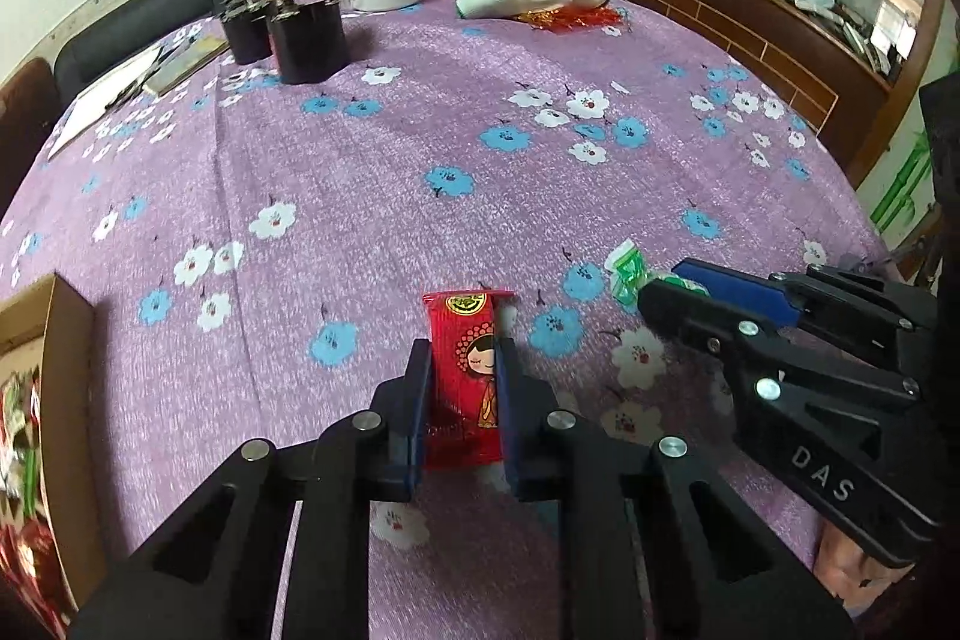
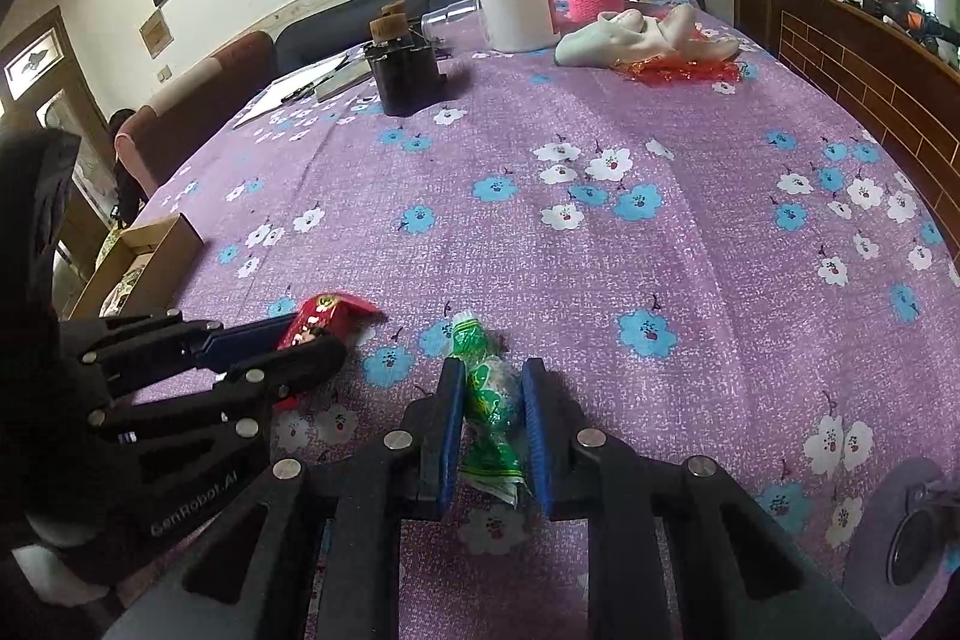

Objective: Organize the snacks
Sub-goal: 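Grasp the red candy with left tool while right grasps green-wrapped candy, then carry both candies over the tray and open both tools to drop them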

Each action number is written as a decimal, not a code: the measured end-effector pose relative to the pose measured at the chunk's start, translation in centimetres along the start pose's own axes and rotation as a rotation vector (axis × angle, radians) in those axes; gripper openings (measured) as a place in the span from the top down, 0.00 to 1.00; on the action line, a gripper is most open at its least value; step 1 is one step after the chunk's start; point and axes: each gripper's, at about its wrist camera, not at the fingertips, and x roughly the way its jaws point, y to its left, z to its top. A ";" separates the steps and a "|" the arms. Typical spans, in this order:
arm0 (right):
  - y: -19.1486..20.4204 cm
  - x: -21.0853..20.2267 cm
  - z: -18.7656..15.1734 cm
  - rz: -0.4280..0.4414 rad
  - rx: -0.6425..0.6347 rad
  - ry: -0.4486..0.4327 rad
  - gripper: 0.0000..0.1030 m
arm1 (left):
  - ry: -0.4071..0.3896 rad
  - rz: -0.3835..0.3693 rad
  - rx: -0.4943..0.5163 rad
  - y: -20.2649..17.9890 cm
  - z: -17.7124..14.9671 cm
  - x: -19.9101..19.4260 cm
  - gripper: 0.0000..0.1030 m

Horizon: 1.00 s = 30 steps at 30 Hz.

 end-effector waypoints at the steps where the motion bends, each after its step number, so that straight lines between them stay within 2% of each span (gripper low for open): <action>1: 0.0 -0.1 0.0 -0.001 0.000 -0.006 0.80 | -0.003 -0.002 -0.009 0.1 -0.1 -0.1 0.84; 9: 0.2 -0.7 0.0 -0.001 -0.007 -0.036 0.80 | -0.018 -0.009 -0.100 1.3 -1.8 -2.5 0.84; 18: 0.5 -0.6 -0.1 -0.034 -0.016 -0.034 0.80 | -0.135 -0.001 -0.232 4.7 -5.0 -9.6 0.84; 25: 1.2 -0.5 0.0 -0.054 -0.050 -0.028 0.80 | -0.164 0.088 -0.377 10.5 -9.0 -13.4 0.84; 30: 3.7 -1.6 0.3 0.003 -0.070 -0.027 0.81 | -0.165 0.152 -0.490 14.8 -12.4 -15.0 0.83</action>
